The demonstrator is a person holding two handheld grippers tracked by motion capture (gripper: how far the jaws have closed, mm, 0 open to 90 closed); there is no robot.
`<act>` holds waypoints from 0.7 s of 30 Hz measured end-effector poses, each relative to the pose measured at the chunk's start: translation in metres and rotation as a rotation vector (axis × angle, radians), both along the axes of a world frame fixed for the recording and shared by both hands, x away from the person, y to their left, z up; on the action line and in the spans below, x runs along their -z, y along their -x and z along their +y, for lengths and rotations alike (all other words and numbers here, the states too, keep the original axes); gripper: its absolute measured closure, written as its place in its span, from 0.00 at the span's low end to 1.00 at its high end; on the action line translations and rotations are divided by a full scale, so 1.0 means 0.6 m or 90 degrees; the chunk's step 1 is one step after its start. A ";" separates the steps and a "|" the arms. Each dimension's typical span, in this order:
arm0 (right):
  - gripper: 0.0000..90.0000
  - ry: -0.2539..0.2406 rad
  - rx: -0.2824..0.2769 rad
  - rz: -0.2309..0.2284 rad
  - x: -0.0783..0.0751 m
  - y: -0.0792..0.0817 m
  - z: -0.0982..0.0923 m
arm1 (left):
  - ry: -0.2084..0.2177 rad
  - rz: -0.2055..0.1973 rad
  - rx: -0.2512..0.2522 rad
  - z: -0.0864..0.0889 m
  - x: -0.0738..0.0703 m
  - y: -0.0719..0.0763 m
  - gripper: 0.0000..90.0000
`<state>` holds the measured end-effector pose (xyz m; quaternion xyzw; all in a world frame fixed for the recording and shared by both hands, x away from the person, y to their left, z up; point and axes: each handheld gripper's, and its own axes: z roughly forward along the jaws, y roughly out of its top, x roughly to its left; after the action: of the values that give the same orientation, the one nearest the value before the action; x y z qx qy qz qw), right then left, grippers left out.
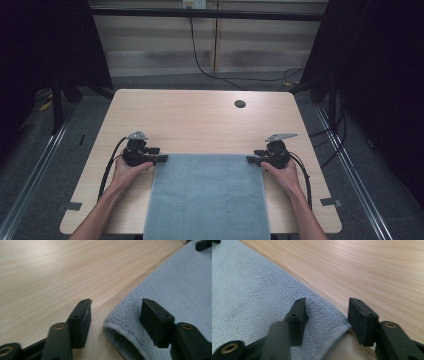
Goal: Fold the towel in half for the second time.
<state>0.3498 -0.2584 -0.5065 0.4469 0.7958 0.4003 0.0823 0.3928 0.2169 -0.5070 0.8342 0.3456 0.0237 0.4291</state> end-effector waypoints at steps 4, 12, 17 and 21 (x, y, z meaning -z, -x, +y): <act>0.75 0.011 -0.012 -0.006 0.000 0.009 0.006 | -0.001 0.003 0.019 -0.001 0.001 0.008 0.66; 0.93 -0.017 -0.011 -0.014 -0.021 0.016 0.001 | 0.035 -0.024 0.005 -0.002 -0.015 0.013 0.95; 0.94 -0.050 0.004 -0.049 -0.053 0.005 -0.009 | 0.079 -0.051 -0.016 -0.006 -0.052 -0.002 0.95; 0.94 -0.059 0.016 -0.080 -0.092 -0.011 -0.013 | 0.083 -0.084 -0.019 -0.015 -0.093 -0.020 0.95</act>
<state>0.3567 -0.2663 -0.4510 0.4339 0.7641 0.4631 0.1159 0.4049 0.2082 -0.4510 0.7957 0.3302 0.0623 0.5039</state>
